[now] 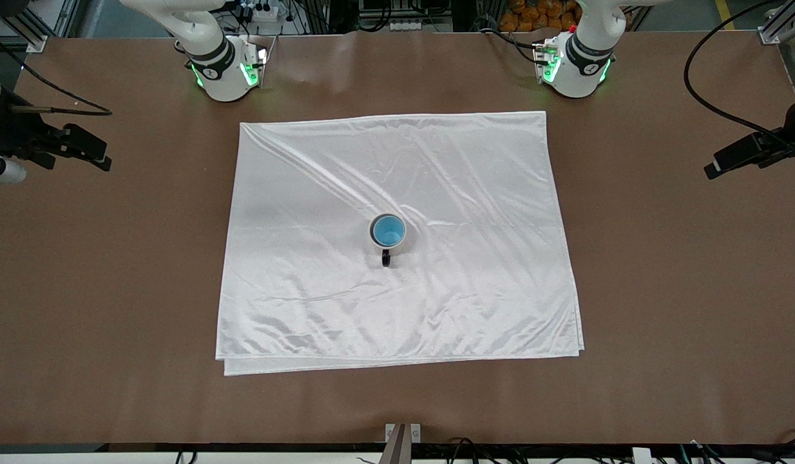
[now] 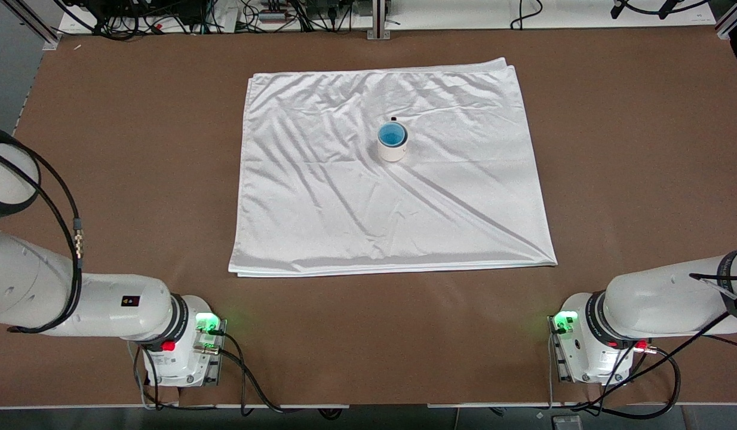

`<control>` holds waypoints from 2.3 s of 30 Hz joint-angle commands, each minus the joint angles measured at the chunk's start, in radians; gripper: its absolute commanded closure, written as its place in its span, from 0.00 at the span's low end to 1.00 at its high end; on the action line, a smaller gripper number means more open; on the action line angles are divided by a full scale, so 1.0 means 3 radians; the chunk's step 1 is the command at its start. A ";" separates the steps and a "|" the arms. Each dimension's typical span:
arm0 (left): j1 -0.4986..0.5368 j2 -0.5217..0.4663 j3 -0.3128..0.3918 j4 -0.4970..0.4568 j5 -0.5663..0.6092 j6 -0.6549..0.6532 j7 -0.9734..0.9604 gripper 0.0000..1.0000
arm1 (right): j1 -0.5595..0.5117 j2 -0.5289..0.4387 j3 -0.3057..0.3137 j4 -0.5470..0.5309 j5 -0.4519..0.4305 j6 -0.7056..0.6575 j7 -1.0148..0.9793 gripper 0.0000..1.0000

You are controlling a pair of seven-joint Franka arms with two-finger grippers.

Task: Place blue cup into white mug on cloth

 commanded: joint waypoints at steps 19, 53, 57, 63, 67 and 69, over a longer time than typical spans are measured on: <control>-0.0012 -0.0049 -0.0086 -0.0120 0.0380 0.0064 0.0114 0.00 | -0.0045 -0.0010 0.0040 0.0015 -0.0024 0.0016 -0.0053 0.00; -0.0007 0.0038 -0.0096 -0.0120 0.0385 0.0335 0.0308 0.00 | -0.0050 -0.0010 -0.0042 0.0009 -0.0034 0.0052 -0.0145 0.00; -0.0007 0.0058 -0.0096 -0.0110 0.0390 0.0335 0.0308 0.00 | -0.0050 -0.0010 -0.0042 0.0009 -0.0034 0.0052 -0.0145 0.00; -0.0007 0.0058 -0.0096 -0.0115 0.0390 0.0335 0.0308 0.00 | -0.0050 -0.0010 -0.0042 0.0009 -0.0034 0.0052 -0.0139 0.00; -0.0007 0.0063 -0.0091 -0.0110 0.0390 0.0340 0.0308 0.00 | -0.0050 -0.0010 -0.0042 0.0009 -0.0034 0.0052 -0.0145 0.00; -0.0007 0.0068 -0.0091 -0.0110 0.0390 0.0355 0.0308 0.00 | -0.0050 -0.0010 -0.0042 0.0009 -0.0034 0.0052 -0.0140 0.00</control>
